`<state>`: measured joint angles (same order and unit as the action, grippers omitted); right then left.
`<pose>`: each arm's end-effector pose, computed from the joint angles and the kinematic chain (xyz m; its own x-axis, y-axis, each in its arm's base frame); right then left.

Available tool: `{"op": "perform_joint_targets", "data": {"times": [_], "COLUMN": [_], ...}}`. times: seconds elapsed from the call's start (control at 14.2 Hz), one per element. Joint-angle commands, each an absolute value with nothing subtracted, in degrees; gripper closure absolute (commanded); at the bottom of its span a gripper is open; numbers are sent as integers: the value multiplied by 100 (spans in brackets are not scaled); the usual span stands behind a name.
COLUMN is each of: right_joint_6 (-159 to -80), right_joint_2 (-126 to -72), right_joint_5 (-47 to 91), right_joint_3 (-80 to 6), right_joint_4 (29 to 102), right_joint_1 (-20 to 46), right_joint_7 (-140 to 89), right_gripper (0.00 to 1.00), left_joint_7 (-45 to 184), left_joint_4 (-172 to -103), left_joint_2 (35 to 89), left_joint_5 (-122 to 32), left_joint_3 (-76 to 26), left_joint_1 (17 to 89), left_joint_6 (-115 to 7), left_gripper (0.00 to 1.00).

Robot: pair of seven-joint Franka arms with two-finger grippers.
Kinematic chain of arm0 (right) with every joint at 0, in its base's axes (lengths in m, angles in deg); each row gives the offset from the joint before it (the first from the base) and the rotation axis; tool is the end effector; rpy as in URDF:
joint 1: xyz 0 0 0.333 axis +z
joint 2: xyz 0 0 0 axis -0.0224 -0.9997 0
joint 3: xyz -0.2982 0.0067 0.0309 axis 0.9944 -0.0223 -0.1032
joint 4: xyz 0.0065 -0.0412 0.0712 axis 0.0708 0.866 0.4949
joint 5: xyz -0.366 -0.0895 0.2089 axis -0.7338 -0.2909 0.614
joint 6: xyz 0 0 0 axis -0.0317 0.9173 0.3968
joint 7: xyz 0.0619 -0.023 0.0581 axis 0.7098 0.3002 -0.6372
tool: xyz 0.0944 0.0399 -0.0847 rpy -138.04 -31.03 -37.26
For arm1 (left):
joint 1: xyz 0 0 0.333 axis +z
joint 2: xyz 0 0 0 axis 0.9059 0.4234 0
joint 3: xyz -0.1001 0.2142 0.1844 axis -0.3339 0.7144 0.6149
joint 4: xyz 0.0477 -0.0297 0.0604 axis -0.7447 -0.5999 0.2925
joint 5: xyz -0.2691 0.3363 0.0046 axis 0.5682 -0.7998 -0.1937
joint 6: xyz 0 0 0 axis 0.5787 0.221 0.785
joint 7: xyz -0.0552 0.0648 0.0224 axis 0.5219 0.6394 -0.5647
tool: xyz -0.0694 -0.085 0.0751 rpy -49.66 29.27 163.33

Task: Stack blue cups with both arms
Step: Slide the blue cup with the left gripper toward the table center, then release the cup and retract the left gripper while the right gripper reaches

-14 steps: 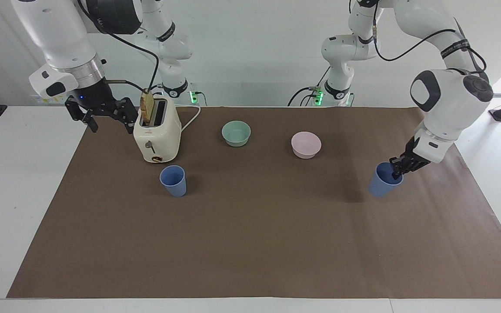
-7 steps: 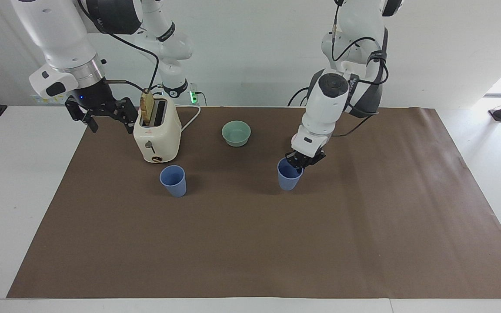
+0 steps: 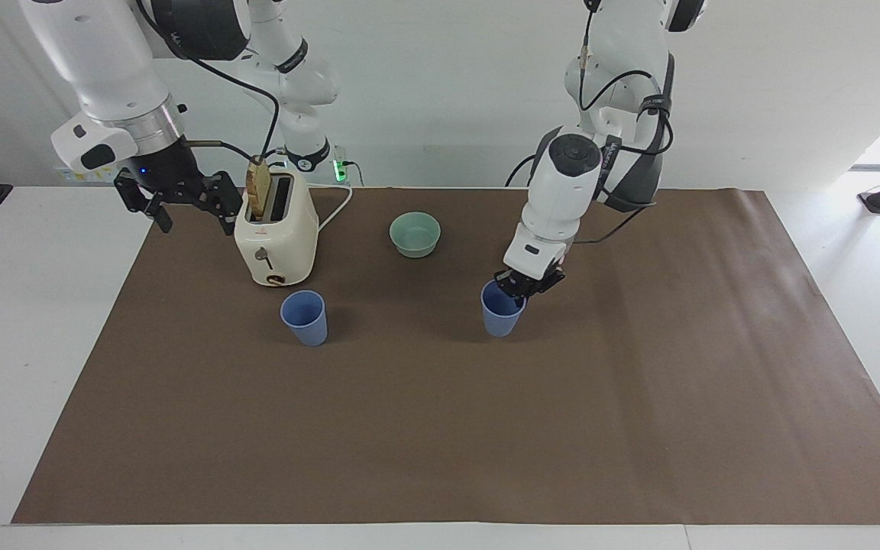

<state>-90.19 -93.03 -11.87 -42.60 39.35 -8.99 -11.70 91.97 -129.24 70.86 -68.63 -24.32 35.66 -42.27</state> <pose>0.6362 0.0092 0.5969 0.9978 -0.0553 0.0365 -0.0560 -0.9983 0.0184 0.5822 -0.3617 0.3305 0.9901 0.1254 0.0634 0.1185 -0.9876 0.1027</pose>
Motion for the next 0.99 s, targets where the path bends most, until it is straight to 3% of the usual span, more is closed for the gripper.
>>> {"op": "perform_joint_targets", "data": {"times": [0.0,0.28,0.35,0.42,0.92], "right_joint_6": [-9023,-9022,-9022,-9022,-9145], "right_joint_2": [-9173,-9173,-9173,-9173,-9086], "right_joint_5": [-1032,-1032,-1032,-1032,-1032], "right_joint_3": [-4285,-4285,-4285,-4285,-4285], "right_joint_4": [4087,4087,4079,4087,4279], "right_joint_1": [-979,-979,-979,-979,-979], "right_joint_7": [-1255,-1255,-1255,-1255,-1229], "right_gripper": [0,0,0,0,0], "left_joint_7": [9463,9500,9491,9482,8508], "left_joint_4": [-12809,-12827,-12827,-12827,-12774], "left_joint_2": [7287,7315,7315,7315,6674], "left_joint_5": [-6970,-6979,-6979,-6997,-7208], "left_joint_3": [-2336,-2336,-2336,-2336,-2239], "left_joint_1": [3410,3393,3410,3419,4085], "left_joint_6": [-4428,-4446,-4420,-4385,-3604], "left_gripper": [100,100,75,1,0]}}
